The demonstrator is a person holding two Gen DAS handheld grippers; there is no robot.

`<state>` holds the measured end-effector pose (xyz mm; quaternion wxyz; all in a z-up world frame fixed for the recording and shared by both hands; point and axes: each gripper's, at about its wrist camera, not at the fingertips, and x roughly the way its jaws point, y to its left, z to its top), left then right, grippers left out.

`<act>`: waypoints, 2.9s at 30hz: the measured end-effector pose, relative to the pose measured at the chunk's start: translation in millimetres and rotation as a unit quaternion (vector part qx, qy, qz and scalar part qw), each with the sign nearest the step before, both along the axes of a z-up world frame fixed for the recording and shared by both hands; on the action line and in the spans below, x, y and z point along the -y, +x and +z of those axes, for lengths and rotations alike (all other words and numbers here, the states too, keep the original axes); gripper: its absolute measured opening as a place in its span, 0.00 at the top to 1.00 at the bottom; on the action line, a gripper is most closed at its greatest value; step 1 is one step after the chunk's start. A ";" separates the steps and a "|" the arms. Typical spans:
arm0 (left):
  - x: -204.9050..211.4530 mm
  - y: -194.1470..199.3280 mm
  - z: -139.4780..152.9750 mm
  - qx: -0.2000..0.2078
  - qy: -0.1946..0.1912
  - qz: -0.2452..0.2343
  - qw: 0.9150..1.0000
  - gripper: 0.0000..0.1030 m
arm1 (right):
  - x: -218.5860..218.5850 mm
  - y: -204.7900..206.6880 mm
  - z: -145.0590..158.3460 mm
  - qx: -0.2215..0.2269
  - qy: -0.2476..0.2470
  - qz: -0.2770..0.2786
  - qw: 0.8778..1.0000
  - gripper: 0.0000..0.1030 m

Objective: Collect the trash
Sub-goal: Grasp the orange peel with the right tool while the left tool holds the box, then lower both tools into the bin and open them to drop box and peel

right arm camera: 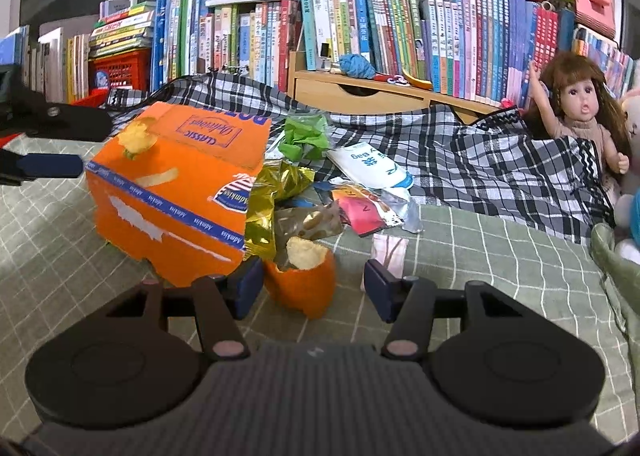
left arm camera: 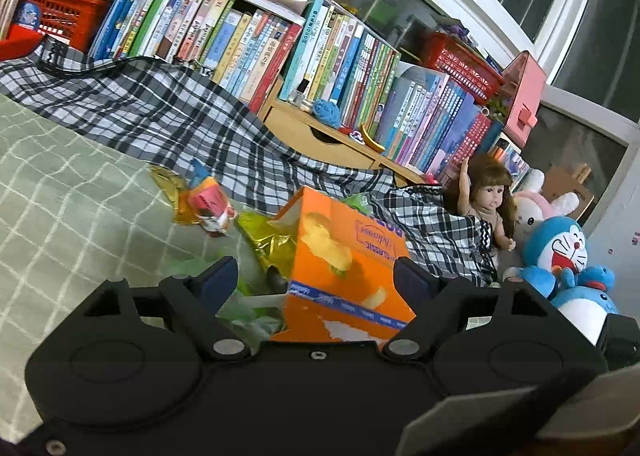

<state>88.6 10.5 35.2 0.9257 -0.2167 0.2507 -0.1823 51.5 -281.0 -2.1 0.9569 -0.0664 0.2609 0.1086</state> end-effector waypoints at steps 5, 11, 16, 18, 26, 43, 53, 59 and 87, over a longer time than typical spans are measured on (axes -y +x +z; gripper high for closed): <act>14.4 19.9 -6.4 -0.021 -0.006 -0.007 1.000 0.29 | -6.1 2.5 -2.5 0.000 -0.004 0.004 1.000 0.32; 10.0 27.3 -9.3 -0.042 -0.052 -0.014 0.998 0.82 | -2.7 3.4 -8.7 -0.010 -0.012 0.002 1.000 0.33; 14.7 14.4 2.6 -0.005 -0.033 -0.049 0.998 0.86 | -1.9 5.8 -9.0 -0.016 0.000 -0.002 1.000 0.33; 21.8 16.3 2.8 -0.016 -0.025 -0.076 0.997 0.82 | -5.8 6.3 -10.0 -0.020 -0.009 0.003 1.000 0.39; 53.4 1.7 1.8 -0.016 0.025 -0.103 0.994 0.84 | -17.6 -1.7 -6.6 -0.012 -0.019 0.019 1.000 0.54; 44.4 -82.0 44.1 0.106 0.093 -0.080 0.987 0.90 | -8.3 -45.2 10.9 0.021 0.008 0.014 1.000 0.62; 10.9 -143.3 42.4 0.123 0.080 -0.049 0.988 0.90 | -9.5 -89.5 15.5 0.033 0.052 0.015 0.998 0.62; -12.7 -174.0 34.3 0.125 0.072 -0.028 0.989 0.90 | -11.3 -115.6 14.5 0.041 0.065 0.021 0.997 0.62; -44.2 -309.4 -19.0 0.034 0.098 -0.131 0.986 0.90 | -13.8 -241.7 -20.0 -0.025 0.132 0.071 0.988 0.62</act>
